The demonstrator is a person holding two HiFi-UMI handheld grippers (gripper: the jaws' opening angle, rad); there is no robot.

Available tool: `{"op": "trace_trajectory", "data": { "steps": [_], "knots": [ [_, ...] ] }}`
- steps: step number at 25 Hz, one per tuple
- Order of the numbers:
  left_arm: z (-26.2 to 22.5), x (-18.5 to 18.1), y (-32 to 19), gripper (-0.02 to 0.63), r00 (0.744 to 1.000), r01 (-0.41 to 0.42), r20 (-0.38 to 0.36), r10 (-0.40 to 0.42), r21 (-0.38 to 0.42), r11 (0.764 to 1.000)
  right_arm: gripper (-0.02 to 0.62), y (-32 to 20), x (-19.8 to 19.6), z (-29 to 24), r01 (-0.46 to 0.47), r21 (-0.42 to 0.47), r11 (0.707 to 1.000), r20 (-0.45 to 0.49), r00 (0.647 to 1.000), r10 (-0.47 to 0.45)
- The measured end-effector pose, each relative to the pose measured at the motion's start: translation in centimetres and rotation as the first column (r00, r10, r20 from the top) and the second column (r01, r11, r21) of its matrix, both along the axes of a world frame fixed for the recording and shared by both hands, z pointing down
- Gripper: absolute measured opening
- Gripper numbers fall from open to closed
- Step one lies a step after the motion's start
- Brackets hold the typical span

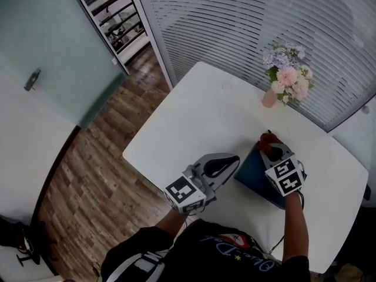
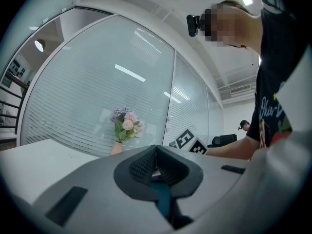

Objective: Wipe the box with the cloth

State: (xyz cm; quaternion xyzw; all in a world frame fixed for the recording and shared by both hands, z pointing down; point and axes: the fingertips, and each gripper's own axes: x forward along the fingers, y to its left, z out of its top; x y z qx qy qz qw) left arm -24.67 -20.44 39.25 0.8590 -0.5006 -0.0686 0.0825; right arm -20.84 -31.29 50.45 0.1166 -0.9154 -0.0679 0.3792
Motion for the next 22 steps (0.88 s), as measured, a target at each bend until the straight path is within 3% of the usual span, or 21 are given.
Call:
{"op": "trace_trajectory", "data": {
  "steps": [15, 22],
  "knots": [
    [-1.0, 2.5, -0.2, 0.004, 0.999, -0.042, -0.007, 0.043, 0.026, 0.999, 0.028, -2.4, 8.4, 1.3, -0.166, 0.009, 0.986, -0.069, 0.984, 0.166],
    [-0.9, 3.4, -0.2, 0.003, 0.999, -0.052, -0.011, 0.052, 0.019, 0.998, 0.028, -3.3, 12.2, 1.3, -0.245, -0.002, 0.97, -0.056, 0.968, 0.244]
  ]
}}
